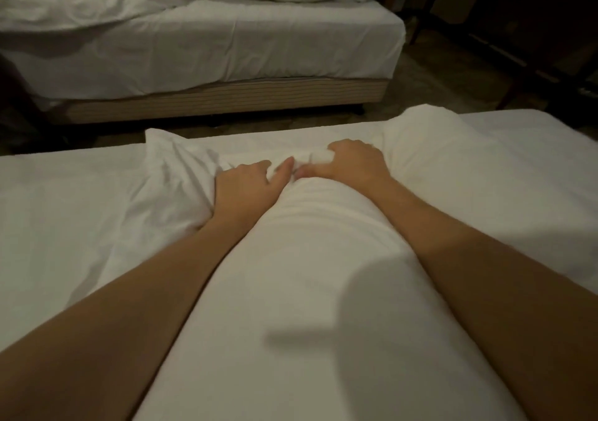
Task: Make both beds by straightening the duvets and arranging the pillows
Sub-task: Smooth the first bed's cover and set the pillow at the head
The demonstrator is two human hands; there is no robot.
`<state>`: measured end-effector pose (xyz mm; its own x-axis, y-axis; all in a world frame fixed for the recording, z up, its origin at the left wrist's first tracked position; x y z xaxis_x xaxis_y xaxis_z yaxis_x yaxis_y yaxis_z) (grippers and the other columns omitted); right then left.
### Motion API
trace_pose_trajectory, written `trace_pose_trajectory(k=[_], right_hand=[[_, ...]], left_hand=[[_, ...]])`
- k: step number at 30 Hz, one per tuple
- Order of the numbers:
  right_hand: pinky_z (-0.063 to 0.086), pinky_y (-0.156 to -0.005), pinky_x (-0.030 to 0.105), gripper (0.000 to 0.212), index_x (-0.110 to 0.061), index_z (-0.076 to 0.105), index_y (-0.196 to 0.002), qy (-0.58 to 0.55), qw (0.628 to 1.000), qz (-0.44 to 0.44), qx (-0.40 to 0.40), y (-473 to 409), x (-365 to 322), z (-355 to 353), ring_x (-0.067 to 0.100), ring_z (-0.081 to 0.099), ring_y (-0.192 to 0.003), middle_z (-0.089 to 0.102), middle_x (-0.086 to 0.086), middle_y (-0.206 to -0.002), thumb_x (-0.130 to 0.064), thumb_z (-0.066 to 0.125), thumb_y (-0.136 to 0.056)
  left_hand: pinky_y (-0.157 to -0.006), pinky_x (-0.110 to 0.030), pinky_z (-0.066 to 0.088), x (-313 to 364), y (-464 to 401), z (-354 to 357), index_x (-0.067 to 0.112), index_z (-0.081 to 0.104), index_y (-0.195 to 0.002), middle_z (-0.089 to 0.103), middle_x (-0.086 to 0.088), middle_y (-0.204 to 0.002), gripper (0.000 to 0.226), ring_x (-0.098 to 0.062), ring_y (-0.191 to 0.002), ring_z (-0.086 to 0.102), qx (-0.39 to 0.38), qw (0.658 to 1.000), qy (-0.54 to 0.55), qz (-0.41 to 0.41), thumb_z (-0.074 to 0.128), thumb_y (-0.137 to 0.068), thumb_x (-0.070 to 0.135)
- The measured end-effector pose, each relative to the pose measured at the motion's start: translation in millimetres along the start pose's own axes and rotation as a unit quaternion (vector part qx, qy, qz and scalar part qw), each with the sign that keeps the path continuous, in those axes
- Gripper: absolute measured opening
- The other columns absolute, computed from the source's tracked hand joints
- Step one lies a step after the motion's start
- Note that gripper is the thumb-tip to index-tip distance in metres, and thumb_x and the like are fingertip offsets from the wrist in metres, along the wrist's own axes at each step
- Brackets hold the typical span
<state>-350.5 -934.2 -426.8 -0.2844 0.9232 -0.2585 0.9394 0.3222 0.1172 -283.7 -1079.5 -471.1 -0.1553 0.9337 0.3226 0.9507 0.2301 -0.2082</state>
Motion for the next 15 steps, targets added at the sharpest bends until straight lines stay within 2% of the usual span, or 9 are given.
trace_pose_trajectory(k=[2, 5, 8, 10, 13, 15], right_hand=[[0.035, -0.086, 0.031, 0.084, -0.017, 0.054, -0.127, 0.0, 0.999, -0.027, 0.029, 26.8, -6.9, -13.6, 0.025, 0.053, -0.113, 0.058, 0.006, -0.128, -0.078, 0.058, -0.068], [0.035, -0.081, 0.03, 0.074, -0.018, 0.058, -0.111, 0.02, 0.996, -0.065, 0.051, 65.2, -23.7, -40.6, 0.024, 0.055, -0.105, 0.063, 0.007, -0.113, -0.079, 0.053, -0.071], [0.037, -0.086, 0.03, 0.078, -0.02, 0.052, -0.122, 0.057, 0.996, -0.071, 0.021, 99.7, -40.4, -67.4, 0.024, 0.052, -0.109, 0.06, 0.008, -0.12, -0.081, 0.046, -0.073], [0.038, -0.09, 0.031, 0.077, -0.02, 0.051, -0.124, 0.054, 0.994, -0.088, 0.035, 127.4, -51.5, -94.1, 0.024, 0.051, -0.111, 0.059, 0.008, -0.121, -0.079, 0.047, -0.075], [0.036, -0.08, 0.029, 0.069, -0.02, 0.055, -0.108, 0.023, 0.987, -0.125, 0.097, 171.4, -61.4, -131.1, 0.021, 0.053, -0.099, 0.062, 0.006, -0.104, -0.079, 0.05, -0.072], [0.033, -0.075, 0.027, 0.063, -0.022, 0.049, -0.091, 0.009, 0.981, -0.14, 0.135, 201.2, -63.4, -154.3, 0.017, 0.051, -0.088, 0.057, 0.002, -0.087, -0.081, 0.05, -0.07]], left_hand=[[-0.078, -0.037, 0.037, 0.5, 15.4, -12.4, 0.017, 0.062, -0.099, 0.068, -0.009, -0.094, 0.064, -0.03, -0.093, 0.06, 0.039, 0.999, -0.018, -0.002, 0.018, -0.093, 0.062], [-0.074, -0.036, 0.036, 5.1, 40.2, -44.9, 0.018, 0.063, -0.095, 0.069, -0.013, -0.087, 0.081, -0.033, -0.09, 0.061, 0.074, 0.997, -0.028, -0.01, 0.003, -0.079, 0.07], [-0.07, -0.033, 0.031, 13.7, 67.1, -82.3, 0.021, 0.063, -0.097, 0.07, -0.011, -0.089, 0.084, -0.031, -0.09, 0.061, 0.081, 0.996, -0.04, -0.017, -0.001, -0.074, 0.069], [-0.069, -0.031, 0.029, 23.0, 86.3, -117.4, 0.02, 0.066, -0.103, 0.071, -0.012, -0.091, 0.09, -0.032, -0.091, 0.061, 0.105, 0.994, -0.039, -0.011, -0.002, -0.072, 0.07], [-0.068, -0.033, 0.033, 42.3, 116.2, -173.6, 0.013, 0.072, -0.106, 0.072, -0.018, -0.084, 0.091, -0.038, -0.085, 0.064, 0.18, 0.983, -0.021, 0.009, 0.008, -0.074, 0.068], [-0.063, -0.034, 0.037, 58.1, 135.4, -206.8, 0.009, 0.075, -0.091, 0.07, -0.018, -0.071, 0.079, -0.038, -0.071, 0.064, 0.228, 0.973, -0.01, 0.031, 0.019, -0.081, 0.064]])
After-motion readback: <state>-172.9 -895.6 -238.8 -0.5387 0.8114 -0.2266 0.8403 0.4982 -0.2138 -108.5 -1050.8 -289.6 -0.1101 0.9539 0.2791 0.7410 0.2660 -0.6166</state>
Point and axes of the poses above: each hand's wrist, its own y-axis away from the middle knuckle, its own z-axis out of the palm, x = y × z, the point moved 2 cm from there along -y, towards the middle knuckle
